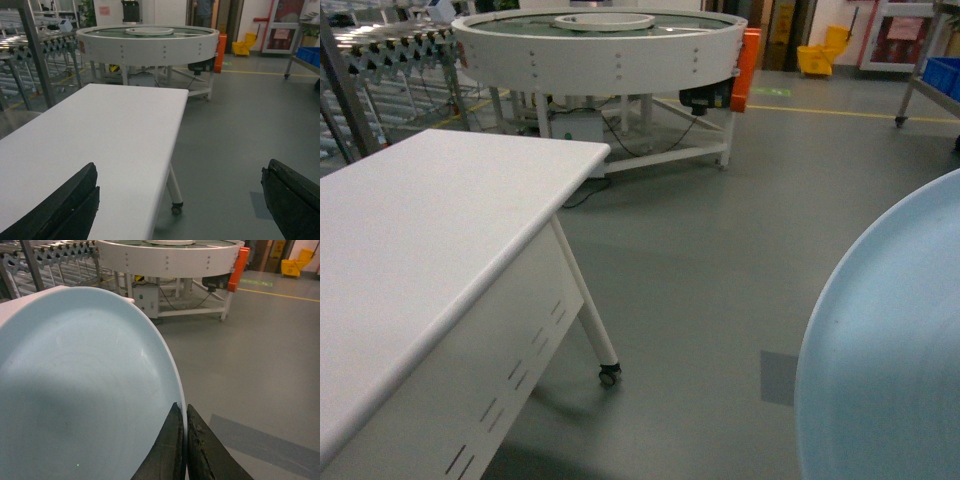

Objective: Place blue tray on left shelf second layer neatly

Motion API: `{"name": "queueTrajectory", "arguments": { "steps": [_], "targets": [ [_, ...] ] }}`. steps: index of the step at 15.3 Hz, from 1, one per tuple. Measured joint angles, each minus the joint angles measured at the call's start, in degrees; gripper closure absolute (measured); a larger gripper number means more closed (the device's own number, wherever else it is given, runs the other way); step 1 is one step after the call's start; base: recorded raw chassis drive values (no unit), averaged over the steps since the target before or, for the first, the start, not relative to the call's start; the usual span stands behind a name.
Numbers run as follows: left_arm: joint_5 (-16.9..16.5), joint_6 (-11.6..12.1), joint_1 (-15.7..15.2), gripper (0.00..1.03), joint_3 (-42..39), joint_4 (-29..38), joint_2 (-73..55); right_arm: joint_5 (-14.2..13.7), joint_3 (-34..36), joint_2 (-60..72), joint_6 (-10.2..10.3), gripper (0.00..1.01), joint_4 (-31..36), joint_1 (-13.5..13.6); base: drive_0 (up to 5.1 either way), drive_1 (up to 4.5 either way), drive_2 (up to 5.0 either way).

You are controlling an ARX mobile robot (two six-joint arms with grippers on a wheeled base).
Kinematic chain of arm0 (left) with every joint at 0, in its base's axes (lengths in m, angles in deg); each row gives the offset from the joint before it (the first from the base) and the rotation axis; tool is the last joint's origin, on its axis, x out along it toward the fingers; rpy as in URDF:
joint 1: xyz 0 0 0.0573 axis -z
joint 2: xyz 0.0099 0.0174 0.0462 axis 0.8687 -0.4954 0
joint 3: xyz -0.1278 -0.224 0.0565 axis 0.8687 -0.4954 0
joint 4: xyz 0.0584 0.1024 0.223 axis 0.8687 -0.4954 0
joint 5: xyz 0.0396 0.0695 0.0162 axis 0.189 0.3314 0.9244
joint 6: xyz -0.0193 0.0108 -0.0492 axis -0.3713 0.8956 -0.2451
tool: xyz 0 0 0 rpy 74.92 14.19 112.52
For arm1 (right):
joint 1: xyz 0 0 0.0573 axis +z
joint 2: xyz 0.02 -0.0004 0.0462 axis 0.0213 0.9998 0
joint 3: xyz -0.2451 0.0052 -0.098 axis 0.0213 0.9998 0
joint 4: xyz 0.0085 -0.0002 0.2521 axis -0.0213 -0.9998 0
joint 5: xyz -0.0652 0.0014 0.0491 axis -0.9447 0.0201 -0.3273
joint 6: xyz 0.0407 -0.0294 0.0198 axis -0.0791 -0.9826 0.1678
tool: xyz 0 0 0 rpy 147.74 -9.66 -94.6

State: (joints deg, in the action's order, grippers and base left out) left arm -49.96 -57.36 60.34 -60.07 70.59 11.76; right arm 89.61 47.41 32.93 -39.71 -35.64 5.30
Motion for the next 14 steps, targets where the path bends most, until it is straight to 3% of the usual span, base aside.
{"name": "queueTrajectory", "arguments": {
  "steps": [7, 14],
  "targets": [
    [0.0, 0.0, 0.0, 0.05, 0.0, 0.0, 0.0, 0.0, 0.0, 0.0, 0.0, 0.99, 0.0, 0.0, -1.6, -1.61, -1.6],
    [0.0, 0.0, 0.0, 0.05, 0.0, 0.0, 0.0, 0.0, 0.0, 0.0, 0.0, 0.99, 0.0, 0.0, -1.7, 2.54, -5.9]
  ]
}}
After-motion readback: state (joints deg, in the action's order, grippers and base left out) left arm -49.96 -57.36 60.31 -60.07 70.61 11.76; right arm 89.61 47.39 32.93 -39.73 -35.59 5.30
